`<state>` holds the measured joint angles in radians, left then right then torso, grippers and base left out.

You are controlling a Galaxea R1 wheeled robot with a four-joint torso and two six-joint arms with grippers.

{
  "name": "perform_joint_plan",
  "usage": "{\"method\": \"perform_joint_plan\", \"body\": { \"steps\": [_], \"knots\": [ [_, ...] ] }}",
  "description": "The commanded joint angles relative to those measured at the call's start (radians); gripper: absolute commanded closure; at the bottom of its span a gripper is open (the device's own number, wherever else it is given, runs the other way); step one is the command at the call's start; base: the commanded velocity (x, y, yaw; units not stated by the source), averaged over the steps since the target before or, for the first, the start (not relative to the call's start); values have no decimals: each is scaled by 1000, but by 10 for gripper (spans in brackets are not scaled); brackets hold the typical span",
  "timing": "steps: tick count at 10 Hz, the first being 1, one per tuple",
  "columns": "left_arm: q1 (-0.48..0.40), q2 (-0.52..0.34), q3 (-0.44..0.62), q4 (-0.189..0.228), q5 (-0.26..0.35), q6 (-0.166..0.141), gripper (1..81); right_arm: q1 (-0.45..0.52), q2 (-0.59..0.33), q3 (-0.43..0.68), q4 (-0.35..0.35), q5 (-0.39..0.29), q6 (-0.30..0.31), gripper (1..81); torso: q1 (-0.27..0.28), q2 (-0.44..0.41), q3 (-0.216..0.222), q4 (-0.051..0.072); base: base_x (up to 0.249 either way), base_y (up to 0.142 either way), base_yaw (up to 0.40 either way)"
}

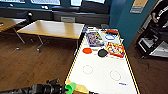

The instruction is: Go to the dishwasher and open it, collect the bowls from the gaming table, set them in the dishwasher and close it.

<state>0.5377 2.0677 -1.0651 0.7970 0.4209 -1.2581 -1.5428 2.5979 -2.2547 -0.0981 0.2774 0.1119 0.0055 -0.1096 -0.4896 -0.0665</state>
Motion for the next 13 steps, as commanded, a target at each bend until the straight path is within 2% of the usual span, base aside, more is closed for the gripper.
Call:
{"method": "perform_joint_plan", "body": {
  "steps": [1, 3, 5, 7, 8, 9, 12, 13],
  "knots": [
    [245, -116, -39, 28, -71, 147, 811, -1, -13, -23, -17, -79, -1, 811, 0, 0, 0, 0, 0, 0, 0],
    [417, -43, -180, 56, -108, 149, 811, -1, 7, -49, -15, -93, -1, 811, 0, 0, 0, 0, 0, 0, 0],
    [541, 98, -414, 54, -134, 149, 811, -3, 26, -69, -12, -101, -1, 811, 0, 0, 0, 0, 0, 0, 0],
    [624, 181, -589, 47, -229, 147, 811, -6, 41, -90, -15, -101, -1, 811, 0, 0, 0, 0, 0, 0, 0],
    [655, 212, -671, 44, -303, 143, 811, -9, 46, -101, -15, -101, -1, 811, 0, 0, 0, 0, 0, 0, 0],
    [675, 248, -743, 44, -326, 140, 811, -8, 44, -103, -15, -101, -1, 811, 0, 0, 0, 0, 0, 0, 0],
    [724, 334, -857, 42, -314, 138, 811, -9, 53, -109, -14, -103, -1, 811, -1, 0, 0, 0, 0, 0, 0],
    [735, 350, -862, 39, -285, 140, 811, -11, 58, -115, -12, -103, -1, 811, -1, 0, 1, 0, 0, 0, 0]
  ]
}}
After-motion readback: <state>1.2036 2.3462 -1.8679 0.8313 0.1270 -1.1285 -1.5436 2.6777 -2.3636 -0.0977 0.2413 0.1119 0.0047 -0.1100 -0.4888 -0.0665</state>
